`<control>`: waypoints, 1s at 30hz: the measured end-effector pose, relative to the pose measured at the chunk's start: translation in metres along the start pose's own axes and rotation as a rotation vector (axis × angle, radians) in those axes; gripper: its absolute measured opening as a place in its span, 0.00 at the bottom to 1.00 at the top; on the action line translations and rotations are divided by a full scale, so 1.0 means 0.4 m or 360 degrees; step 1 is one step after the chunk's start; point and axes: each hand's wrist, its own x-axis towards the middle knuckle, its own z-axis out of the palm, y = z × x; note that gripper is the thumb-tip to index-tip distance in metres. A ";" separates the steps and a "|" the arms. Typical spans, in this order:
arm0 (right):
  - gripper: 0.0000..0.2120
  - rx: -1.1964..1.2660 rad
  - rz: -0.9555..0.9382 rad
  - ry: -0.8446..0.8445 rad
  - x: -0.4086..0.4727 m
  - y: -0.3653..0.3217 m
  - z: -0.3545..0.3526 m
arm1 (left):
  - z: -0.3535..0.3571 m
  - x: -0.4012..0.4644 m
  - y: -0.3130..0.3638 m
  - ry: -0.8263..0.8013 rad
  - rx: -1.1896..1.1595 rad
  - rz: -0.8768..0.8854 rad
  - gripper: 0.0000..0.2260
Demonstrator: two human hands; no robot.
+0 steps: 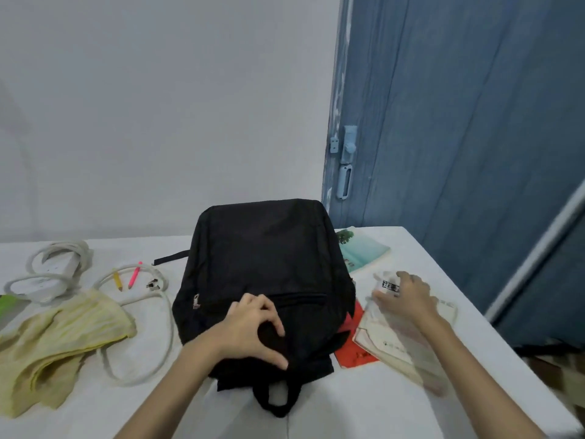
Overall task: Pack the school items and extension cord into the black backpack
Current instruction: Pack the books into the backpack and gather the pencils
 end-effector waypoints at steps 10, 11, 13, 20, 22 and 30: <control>0.47 -0.0327 0.0257 -0.0254 0.031 0.114 -0.052 | -0.040 0.028 -0.031 -0.0472 -0.0264 0.0077 0.09; 0.48 -0.0366 0.0263 -0.0202 0.035 0.117 -0.053 | -0.043 0.028 -0.030 -0.0475 -0.0290 0.0077 0.08; 0.49 -0.0444 0.0321 -0.0135 0.039 0.117 -0.067 | -0.045 0.027 -0.026 -0.0487 -0.0308 0.0065 0.09; 0.37 0.0072 0.0527 -0.0302 0.058 0.147 -0.123 | -0.079 0.050 -0.007 -0.0502 -0.0352 0.0025 0.11; 0.29 0.0126 0.0525 -0.0448 0.046 0.137 -0.149 | -0.090 0.060 -0.007 -0.0542 -0.0400 0.0043 0.09; 0.20 0.0380 0.0461 -0.0895 0.026 0.138 -0.188 | -0.126 0.079 -0.014 -0.0472 -0.0477 0.0013 0.10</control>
